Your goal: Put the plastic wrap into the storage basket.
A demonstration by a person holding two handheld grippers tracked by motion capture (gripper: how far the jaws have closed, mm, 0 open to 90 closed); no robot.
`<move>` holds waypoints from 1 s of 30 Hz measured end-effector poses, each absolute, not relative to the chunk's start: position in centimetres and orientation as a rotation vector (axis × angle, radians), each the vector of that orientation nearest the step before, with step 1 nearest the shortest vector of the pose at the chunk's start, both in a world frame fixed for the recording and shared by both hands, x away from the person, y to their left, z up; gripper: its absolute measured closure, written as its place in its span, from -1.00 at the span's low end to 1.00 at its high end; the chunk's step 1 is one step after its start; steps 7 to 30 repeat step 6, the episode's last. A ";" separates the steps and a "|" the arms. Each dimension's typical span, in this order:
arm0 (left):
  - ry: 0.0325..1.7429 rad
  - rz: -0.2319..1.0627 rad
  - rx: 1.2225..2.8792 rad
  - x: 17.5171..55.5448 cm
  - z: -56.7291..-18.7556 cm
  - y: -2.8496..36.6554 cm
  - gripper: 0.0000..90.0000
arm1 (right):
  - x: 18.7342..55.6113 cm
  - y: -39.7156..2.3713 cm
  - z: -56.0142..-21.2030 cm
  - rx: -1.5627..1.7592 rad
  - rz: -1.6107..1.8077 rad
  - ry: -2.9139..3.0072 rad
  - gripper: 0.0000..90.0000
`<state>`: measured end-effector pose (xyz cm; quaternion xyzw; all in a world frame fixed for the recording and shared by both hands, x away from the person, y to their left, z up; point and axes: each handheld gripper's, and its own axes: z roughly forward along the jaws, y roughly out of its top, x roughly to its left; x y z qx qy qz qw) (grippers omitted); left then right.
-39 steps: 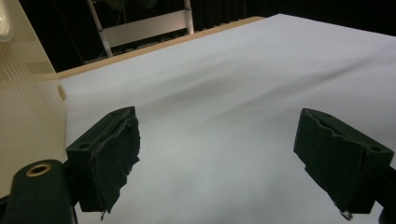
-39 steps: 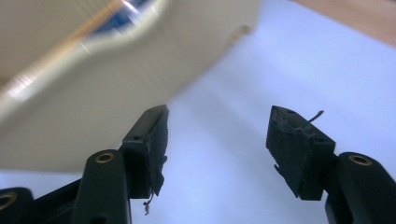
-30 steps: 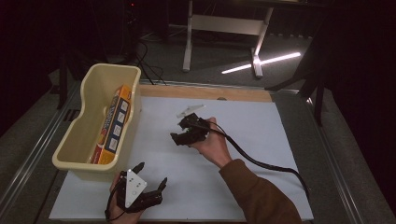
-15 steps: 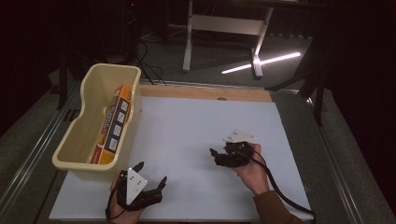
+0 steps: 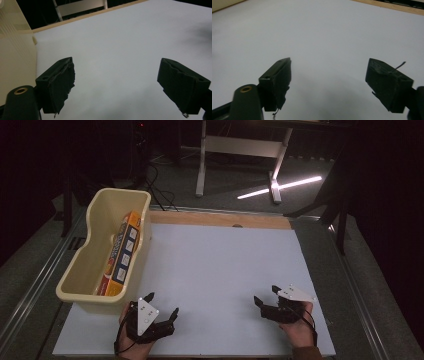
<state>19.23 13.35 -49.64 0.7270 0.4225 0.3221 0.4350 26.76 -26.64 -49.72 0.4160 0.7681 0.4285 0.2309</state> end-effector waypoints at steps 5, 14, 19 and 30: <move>1.062 0.806 1.813 19.4 -49.7 13.4 -0.68 | 26.5 -27.0 -49.7 1.075 1.176 2.111 -0.61; 1.064 0.806 1.812 19.4 -49.7 13.4 -0.68 | 26.5 -26.9 -49.8 1.067 1.177 2.115 -0.63; 1.064 0.806 1.812 19.4 -49.7 13.4 -0.68 | 26.5 -26.9 -49.8 1.067 1.177 2.115 -0.63; 1.064 0.806 1.812 19.4 -49.7 13.4 -0.68 | 26.5 -26.9 -49.8 1.067 1.177 2.115 -0.63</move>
